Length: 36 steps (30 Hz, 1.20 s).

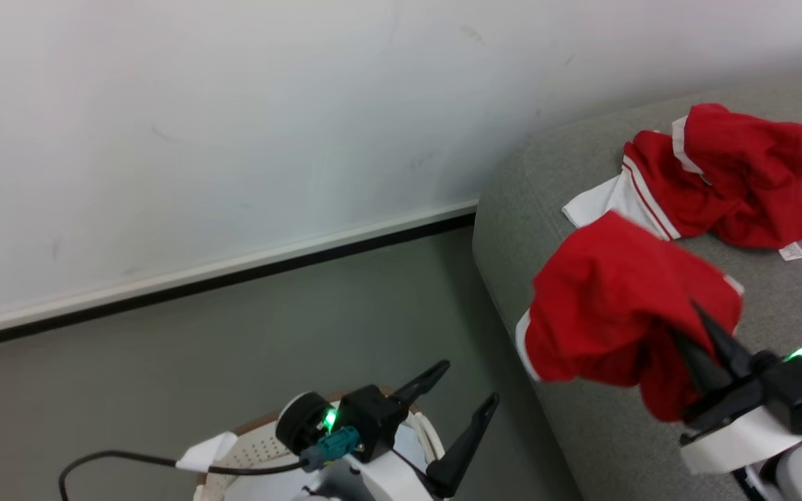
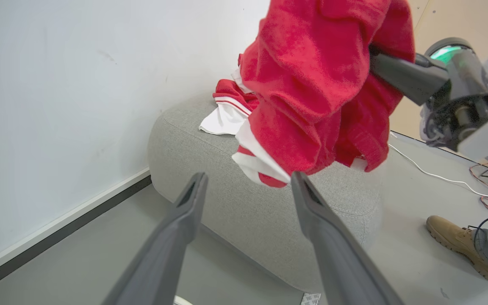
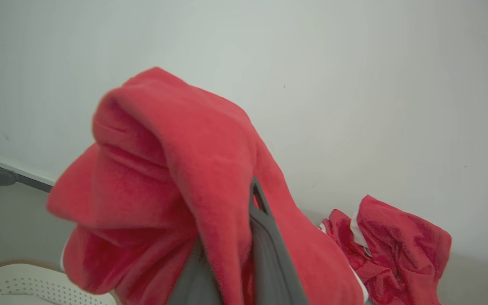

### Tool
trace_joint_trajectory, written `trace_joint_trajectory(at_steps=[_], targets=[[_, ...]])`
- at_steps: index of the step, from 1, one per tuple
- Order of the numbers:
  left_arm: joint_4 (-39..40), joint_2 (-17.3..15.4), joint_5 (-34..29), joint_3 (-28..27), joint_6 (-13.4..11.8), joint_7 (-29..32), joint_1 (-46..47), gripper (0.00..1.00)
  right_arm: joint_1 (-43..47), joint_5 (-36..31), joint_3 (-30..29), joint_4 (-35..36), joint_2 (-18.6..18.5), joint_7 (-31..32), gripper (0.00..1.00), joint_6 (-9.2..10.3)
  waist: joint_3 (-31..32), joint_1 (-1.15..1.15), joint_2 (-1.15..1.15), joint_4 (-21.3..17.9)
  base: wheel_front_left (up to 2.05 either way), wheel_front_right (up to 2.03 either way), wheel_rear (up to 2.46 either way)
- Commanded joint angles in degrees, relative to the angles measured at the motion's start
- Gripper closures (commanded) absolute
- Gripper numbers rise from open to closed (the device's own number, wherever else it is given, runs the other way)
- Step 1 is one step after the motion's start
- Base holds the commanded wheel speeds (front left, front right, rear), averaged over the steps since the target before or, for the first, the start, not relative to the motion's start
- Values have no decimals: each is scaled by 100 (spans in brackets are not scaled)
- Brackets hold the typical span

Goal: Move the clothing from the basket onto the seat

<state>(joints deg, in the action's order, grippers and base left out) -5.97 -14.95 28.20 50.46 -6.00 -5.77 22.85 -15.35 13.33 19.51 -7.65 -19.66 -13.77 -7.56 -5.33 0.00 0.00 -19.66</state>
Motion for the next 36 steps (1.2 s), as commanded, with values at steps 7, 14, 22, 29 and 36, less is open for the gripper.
trace_joint_trajectory(at_steps=[7,14,22,29,36], targets=[[83,-64,-338,-110,52,3,738,0,-999,287,-1230,-432,55,-78,100,15,-1070,0,0,388,0,0,0],[14,-41,-451,-300,-26,-246,1107,0,-2448,885,-2222,-1185,-188,141,100,15,-1780,0,0,709,0,0,0],[136,-161,-538,-337,-97,-376,1180,0,-4119,839,-3640,-2551,-803,408,100,15,-2514,0,0,1156,0,0,0],[489,-208,-589,-560,-275,-447,1432,0,-4728,-43,-4846,-3890,-1011,127,100,14,-3176,0,0,1476,0,0,0],[717,-270,-387,-774,-449,-460,1281,0,-4489,-720,-5823,-4839,-455,-132,100,15,-3372,0,0,1538,0,0,0]])
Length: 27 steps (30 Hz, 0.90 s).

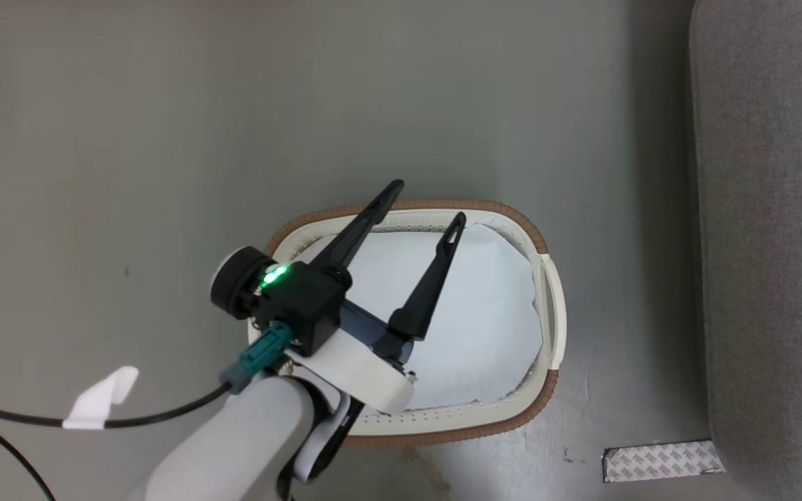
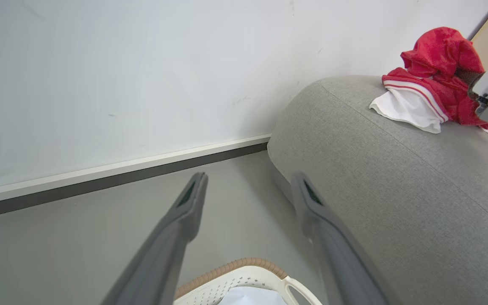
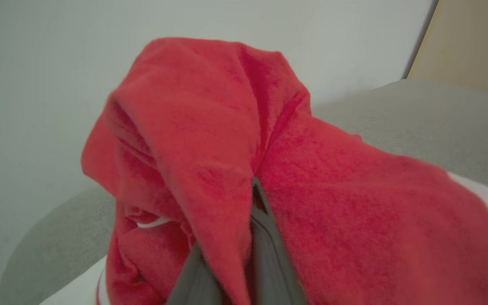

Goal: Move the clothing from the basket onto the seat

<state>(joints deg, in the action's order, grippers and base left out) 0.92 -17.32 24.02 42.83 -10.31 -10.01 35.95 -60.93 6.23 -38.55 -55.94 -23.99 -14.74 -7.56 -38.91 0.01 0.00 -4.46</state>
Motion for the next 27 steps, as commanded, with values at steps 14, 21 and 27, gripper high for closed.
trace_joint_trajectory(at_steps=[14,21,27], targets=[[-153,-73,506,-389,-136,-301,-536,0,1372,-304,368,1475,568,-47,0,15,1149,-1,0,-237,0,0,0],[-562,93,834,-612,-149,-474,-1182,0,3069,-292,963,2940,655,-37,0,15,2238,-1,0,11,0,0,0],[-883,95,883,-845,-240,-509,-1748,0,4226,-209,1331,3901,916,-38,0,15,2965,-1,0,280,0,0,0]])
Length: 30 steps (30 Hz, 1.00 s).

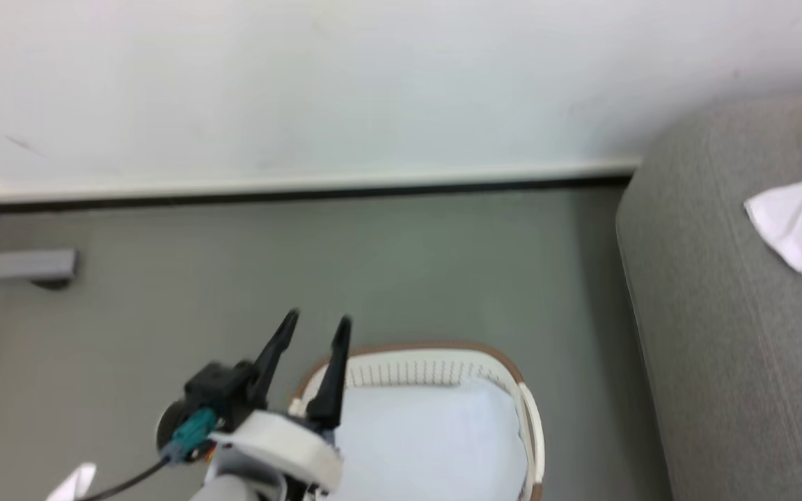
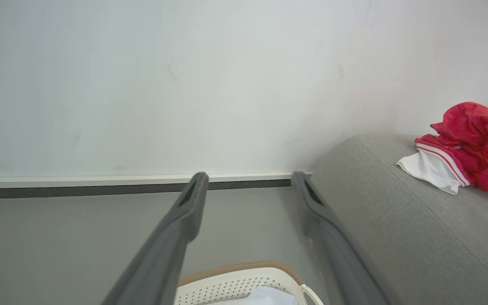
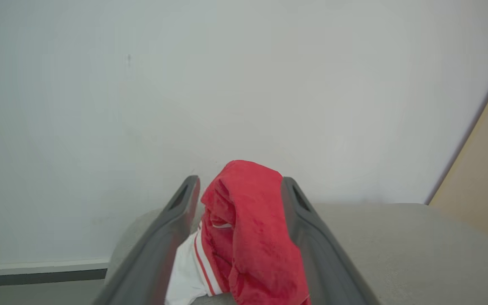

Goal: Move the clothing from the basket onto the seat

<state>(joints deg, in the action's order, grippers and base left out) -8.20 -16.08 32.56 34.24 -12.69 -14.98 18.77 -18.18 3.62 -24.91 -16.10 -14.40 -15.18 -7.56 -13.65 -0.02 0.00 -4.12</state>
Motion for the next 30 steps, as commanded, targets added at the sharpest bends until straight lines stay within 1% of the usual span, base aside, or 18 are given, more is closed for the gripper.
trace_joint_trajectory(at_steps=[1,5,6,10,14,18,20,22,25,30], targets=[[-44,-47,-12,-31,-27,-17,-147,0,167,39,24,63,29,7,0,15,593,2,0,298,0,0,0],[-190,-86,-159,-327,-134,-19,-608,0,842,80,325,588,436,6,0,15,1005,2,0,478,0,0,0],[-190,-58,-152,-444,-132,-19,-718,0,999,31,431,693,553,6,0,15,1083,2,0,525,0,0,0],[-371,-89,-358,-784,-97,-17,-1112,0,1608,-87,893,996,823,6,0,15,1335,2,0,712,0,0,0],[-499,-21,-709,-1114,-50,-17,-1349,0,2046,-158,1264,1112,1013,5,0,15,1431,2,0,870,0,0,0],[-622,150,-998,-1433,19,-17,-1587,0,2315,-167,1474,1066,1125,5,0,15,1487,2,0,951,0,0,0],[-662,245,-1142,-1583,109,-17,-1692,0,2447,-167,1552,996,1141,5,0,15,1518,2,0,973,0,0,0],[-736,335,-1280,-1715,204,-17,-1810,0,2538,63,1648,891,1144,5,0,15,1547,2,0,979,0,0,0],[-848,469,-1411,-1879,403,-17,-1920,0,2647,187,1721,730,1141,6,0,15,1591,2,0,954,0,0,0],[-875,668,-1698,-2154,691,-17,-2051,0,2728,183,1724,549,1143,5,0,15,1626,2,0,886,0,0,0]])
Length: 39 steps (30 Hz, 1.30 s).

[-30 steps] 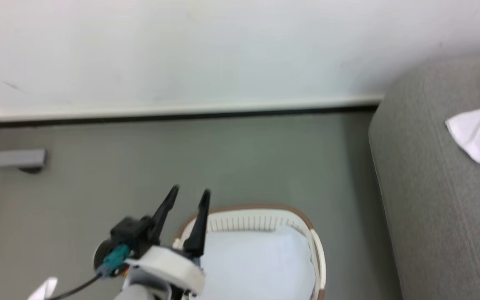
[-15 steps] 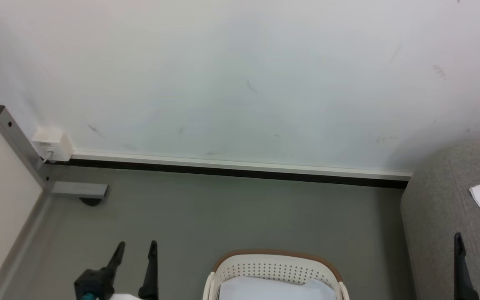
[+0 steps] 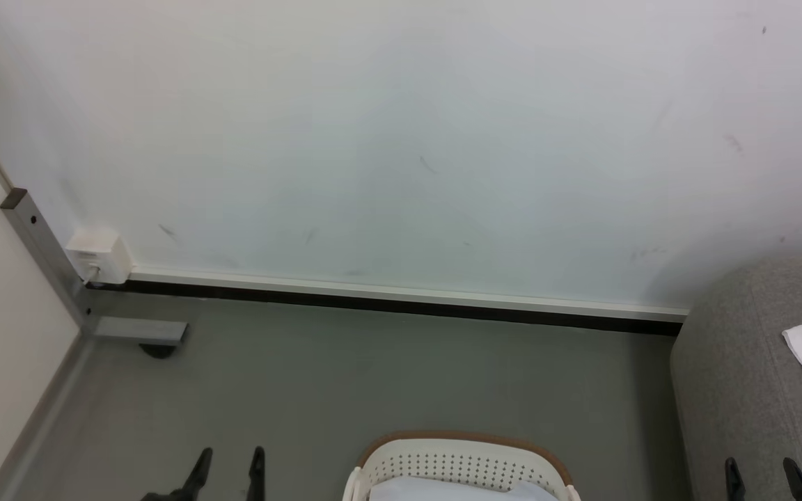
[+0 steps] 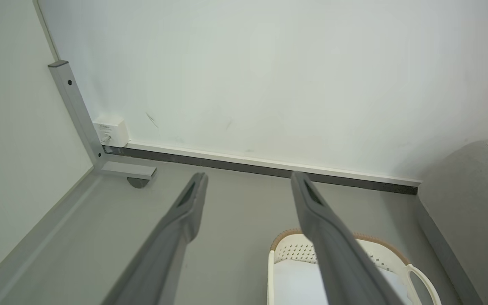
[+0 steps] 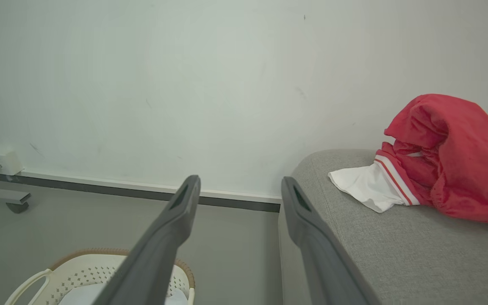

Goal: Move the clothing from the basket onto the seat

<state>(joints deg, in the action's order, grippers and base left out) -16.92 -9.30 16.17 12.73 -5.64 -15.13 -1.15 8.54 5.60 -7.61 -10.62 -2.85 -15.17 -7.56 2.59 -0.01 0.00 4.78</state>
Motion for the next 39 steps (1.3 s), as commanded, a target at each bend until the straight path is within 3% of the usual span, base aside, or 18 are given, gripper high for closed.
trace_joint_trajectory(at_steps=[1,15,30,31,36,39], targets=[[12,30,-75,-53,67,-2,-68,0,69,-35,-12,-16,-10,4,0,15,6,1,0,-16,0,0,0],[-38,425,-595,-507,708,-2,-147,0,-1,29,-49,-75,-9,4,0,15,1,1,0,-157,0,0,0],[-98,583,-854,-673,960,-2,-111,0,-59,89,-80,-169,-9,4,0,15,-8,1,0,-201,0,0,0],[-93,588,-813,-657,971,0,-75,100,-21,64,-59,-153,0,0,100,0,-7,1,0,-204,0,0,0],[-332,625,-796,-642,971,15,-151,100,1,78,-39,-385,76,10,100,0,-5,1,0,-206,0,0,0],[-337,625,-451,-725,985,131,-85,100,-102,426,-75,-426,72,137,100,0,-11,1,0,-212,0,0,0]])
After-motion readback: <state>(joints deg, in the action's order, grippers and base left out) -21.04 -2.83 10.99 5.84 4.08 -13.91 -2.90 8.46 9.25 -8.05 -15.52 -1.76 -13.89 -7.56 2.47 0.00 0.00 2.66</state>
